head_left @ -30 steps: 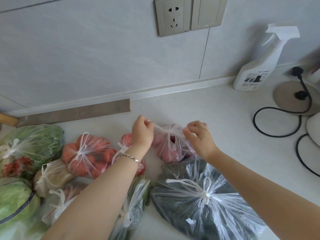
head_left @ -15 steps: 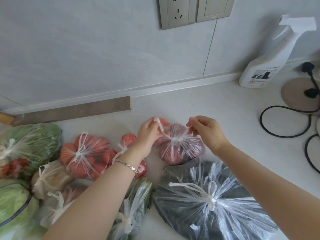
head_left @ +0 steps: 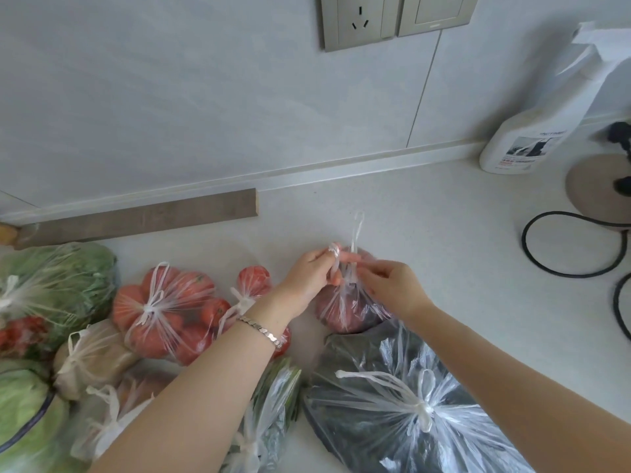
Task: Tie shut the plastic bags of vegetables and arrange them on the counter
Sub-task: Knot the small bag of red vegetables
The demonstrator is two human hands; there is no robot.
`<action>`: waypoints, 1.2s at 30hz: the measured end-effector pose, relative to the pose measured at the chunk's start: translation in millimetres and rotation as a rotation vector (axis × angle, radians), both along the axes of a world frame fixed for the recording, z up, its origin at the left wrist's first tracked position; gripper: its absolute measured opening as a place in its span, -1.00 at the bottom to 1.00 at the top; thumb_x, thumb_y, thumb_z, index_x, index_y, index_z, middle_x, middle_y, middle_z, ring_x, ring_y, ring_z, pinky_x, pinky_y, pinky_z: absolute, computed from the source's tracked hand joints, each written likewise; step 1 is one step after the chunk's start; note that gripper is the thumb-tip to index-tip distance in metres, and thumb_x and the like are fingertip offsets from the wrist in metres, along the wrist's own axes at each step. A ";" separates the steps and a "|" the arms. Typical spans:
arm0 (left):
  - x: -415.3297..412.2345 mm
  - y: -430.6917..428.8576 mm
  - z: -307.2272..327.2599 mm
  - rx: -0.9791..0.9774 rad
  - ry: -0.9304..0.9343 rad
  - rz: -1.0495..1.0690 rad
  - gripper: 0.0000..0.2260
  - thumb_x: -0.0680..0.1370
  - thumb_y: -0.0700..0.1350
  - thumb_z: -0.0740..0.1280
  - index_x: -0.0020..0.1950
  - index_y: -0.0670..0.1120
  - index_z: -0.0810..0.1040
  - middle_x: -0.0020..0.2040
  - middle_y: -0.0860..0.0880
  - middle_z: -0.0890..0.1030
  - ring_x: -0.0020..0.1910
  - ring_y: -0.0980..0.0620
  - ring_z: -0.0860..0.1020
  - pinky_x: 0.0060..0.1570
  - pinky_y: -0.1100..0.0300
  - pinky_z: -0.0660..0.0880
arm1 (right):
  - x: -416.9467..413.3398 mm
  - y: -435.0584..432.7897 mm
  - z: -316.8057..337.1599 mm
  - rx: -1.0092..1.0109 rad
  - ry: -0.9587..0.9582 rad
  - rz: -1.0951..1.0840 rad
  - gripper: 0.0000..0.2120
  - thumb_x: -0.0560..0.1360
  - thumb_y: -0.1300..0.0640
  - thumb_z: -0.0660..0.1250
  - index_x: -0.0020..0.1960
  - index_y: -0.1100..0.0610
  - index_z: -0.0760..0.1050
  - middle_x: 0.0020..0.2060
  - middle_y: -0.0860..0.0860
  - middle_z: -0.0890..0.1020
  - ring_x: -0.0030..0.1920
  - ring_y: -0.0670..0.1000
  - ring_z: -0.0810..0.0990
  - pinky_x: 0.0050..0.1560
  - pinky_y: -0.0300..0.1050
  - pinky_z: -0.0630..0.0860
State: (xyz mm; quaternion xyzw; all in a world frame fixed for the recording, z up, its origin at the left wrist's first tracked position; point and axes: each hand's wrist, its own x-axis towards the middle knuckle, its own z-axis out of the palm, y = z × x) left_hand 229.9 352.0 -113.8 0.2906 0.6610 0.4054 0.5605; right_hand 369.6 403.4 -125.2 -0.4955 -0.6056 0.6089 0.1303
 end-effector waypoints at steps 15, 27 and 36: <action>2.6 14.6 34.5 0.148 0.492 0.019 -0.75 0.59 -0.18 0.16 -0.19 -0.16 0.59 -0.39 0.11 0.47 -0.35 0.23 0.43 -0.20 0.25 0.39 | -30.0 -10.2 -1.2 0.233 -0.091 0.106 -0.54 0.49 0.31 0.18 -0.54 0.07 0.18 -0.61 -0.06 0.25 -0.57 -0.11 0.17 -0.51 -0.29 0.11; 0.5 6.6 12.0 0.078 0.692 -0.417 -0.76 0.59 -0.09 0.19 0.09 -0.22 0.53 -0.10 -0.10 0.56 -0.13 -0.01 0.49 -0.08 0.13 0.40 | -16.9 -4.1 0.5 -0.116 0.098 -0.063 -0.86 0.50 0.22 0.27 -0.13 0.11 0.60 -0.44 0.03 0.54 -0.45 -0.06 0.46 -0.39 -0.25 0.39; 0.6 -4.9 -8.9 0.119 0.593 -0.225 -0.81 0.54 -0.15 0.28 -0.02 -0.21 0.65 -0.18 -0.19 0.59 -0.17 -0.01 0.48 -0.18 0.36 0.35 | -16.3 -7.6 -6.5 -0.017 -0.015 -0.205 -0.79 0.48 0.10 0.33 -0.29 0.12 0.61 -0.48 0.07 0.52 -0.51 -0.05 0.37 -0.47 -0.21 0.31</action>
